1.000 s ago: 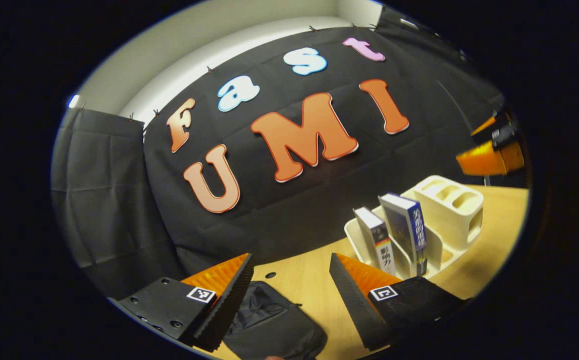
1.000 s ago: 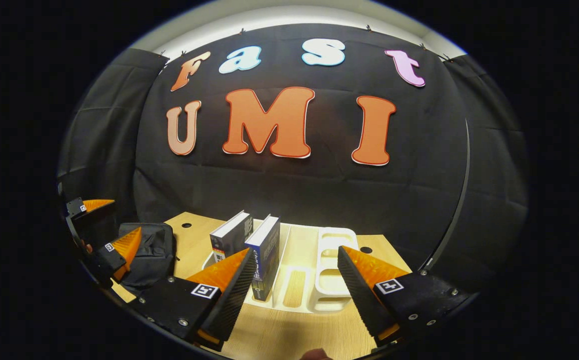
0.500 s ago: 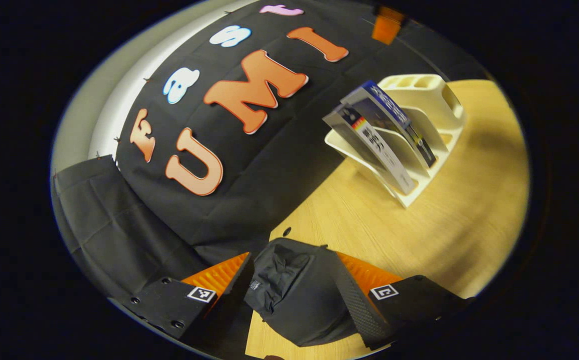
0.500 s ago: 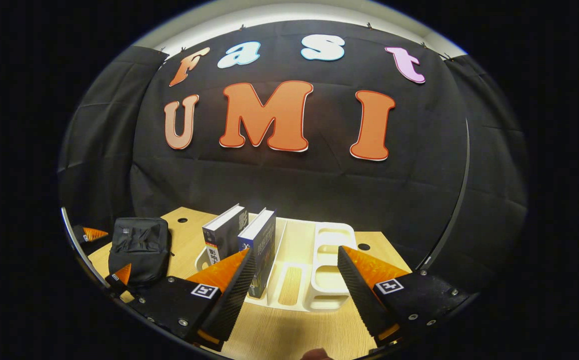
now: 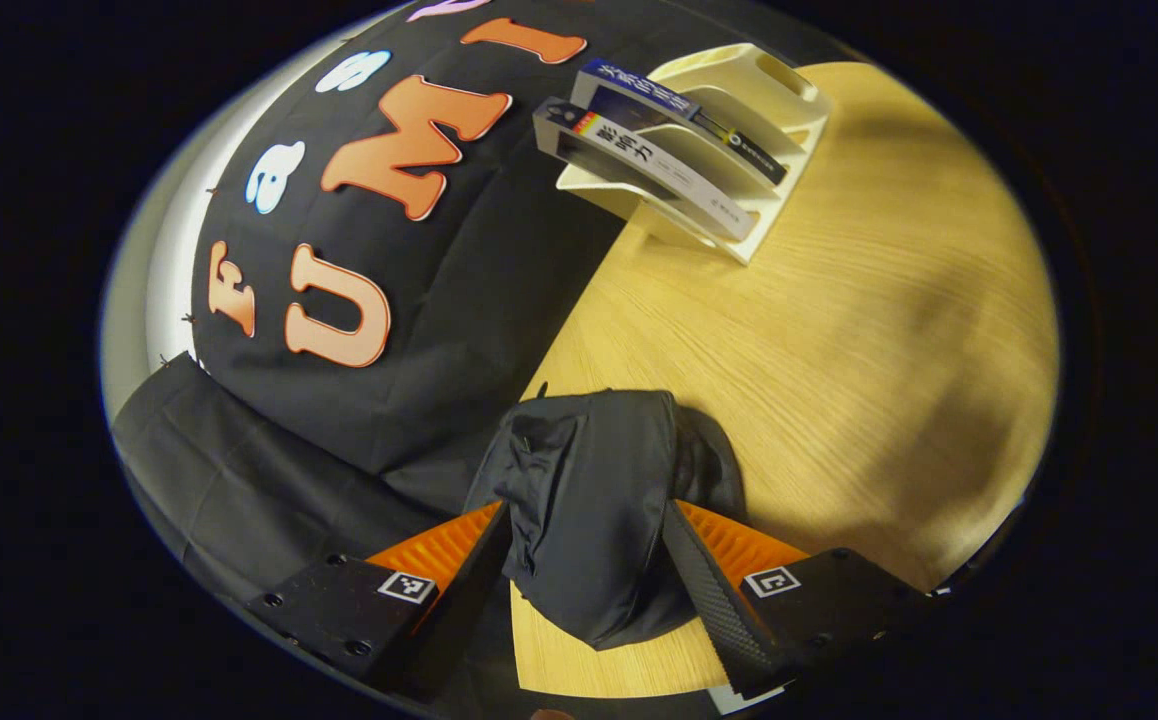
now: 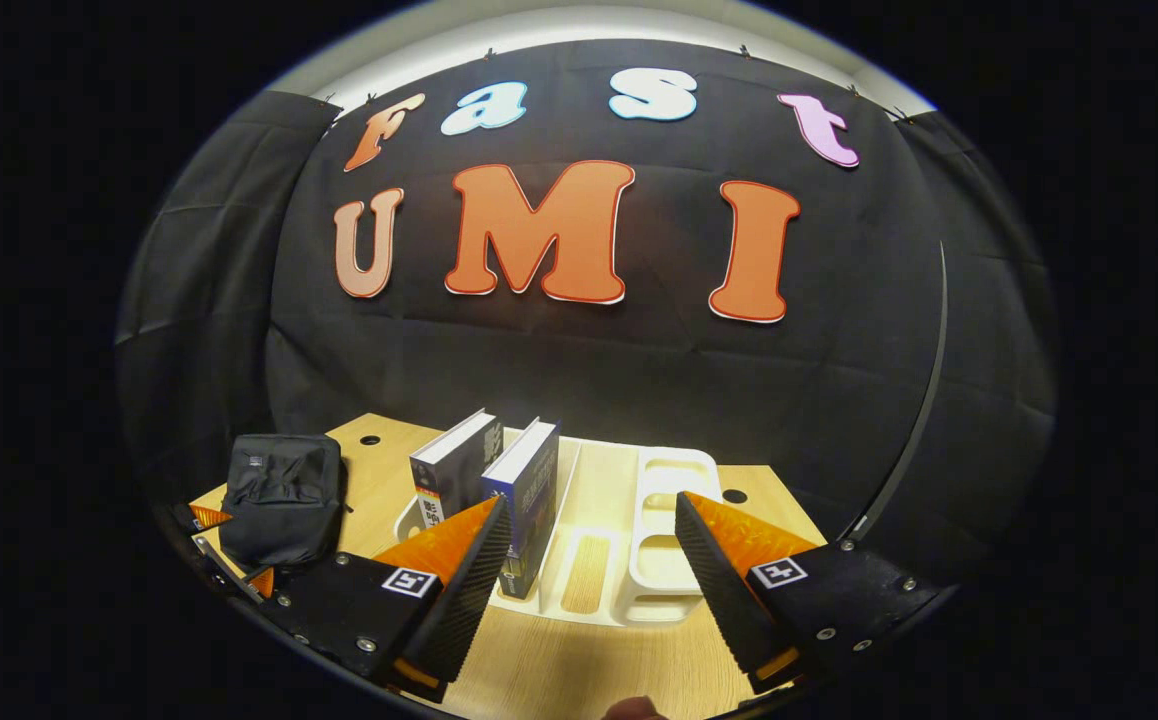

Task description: Open the schoolbag, grab two books from the bookshelf and put them into the schoolbag.

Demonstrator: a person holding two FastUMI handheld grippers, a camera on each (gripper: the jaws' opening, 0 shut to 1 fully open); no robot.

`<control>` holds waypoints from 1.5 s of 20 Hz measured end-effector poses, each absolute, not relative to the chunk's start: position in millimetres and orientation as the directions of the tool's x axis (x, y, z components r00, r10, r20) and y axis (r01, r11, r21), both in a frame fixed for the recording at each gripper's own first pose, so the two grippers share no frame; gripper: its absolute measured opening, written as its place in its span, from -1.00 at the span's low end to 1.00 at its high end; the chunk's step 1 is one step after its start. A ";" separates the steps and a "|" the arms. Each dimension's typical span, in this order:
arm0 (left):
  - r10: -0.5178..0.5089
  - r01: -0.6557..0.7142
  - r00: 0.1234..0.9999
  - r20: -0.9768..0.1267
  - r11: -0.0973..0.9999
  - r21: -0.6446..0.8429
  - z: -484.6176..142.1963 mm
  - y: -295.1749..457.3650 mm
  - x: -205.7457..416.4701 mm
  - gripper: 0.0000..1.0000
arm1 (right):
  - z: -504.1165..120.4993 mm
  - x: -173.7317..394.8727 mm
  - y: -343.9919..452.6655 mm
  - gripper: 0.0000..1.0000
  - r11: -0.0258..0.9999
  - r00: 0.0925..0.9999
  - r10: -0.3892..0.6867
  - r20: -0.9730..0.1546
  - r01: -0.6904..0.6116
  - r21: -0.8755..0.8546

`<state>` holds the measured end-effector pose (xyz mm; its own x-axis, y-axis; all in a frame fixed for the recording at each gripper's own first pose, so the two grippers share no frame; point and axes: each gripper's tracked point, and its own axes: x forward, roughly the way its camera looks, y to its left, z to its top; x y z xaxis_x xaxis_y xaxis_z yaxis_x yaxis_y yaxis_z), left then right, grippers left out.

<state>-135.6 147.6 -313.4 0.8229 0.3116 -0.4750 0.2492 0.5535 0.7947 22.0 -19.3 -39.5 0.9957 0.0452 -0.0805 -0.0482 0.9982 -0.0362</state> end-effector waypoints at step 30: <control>-0.053 0.607 0.497 -0.866 0.735 0.303 -260.5 208.4 -53.6 -0.88 | -16.5 86.6 97.4 0.97 0.982 0.948 0.109 -0.299 -0.151 -0.118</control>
<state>-53.6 208.4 -260.5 0.4968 -0.0533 -0.8662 0.6070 0.7347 0.3029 86.6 97.4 -16.5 0.9480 0.1094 -0.2987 -0.1505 0.9815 -0.1182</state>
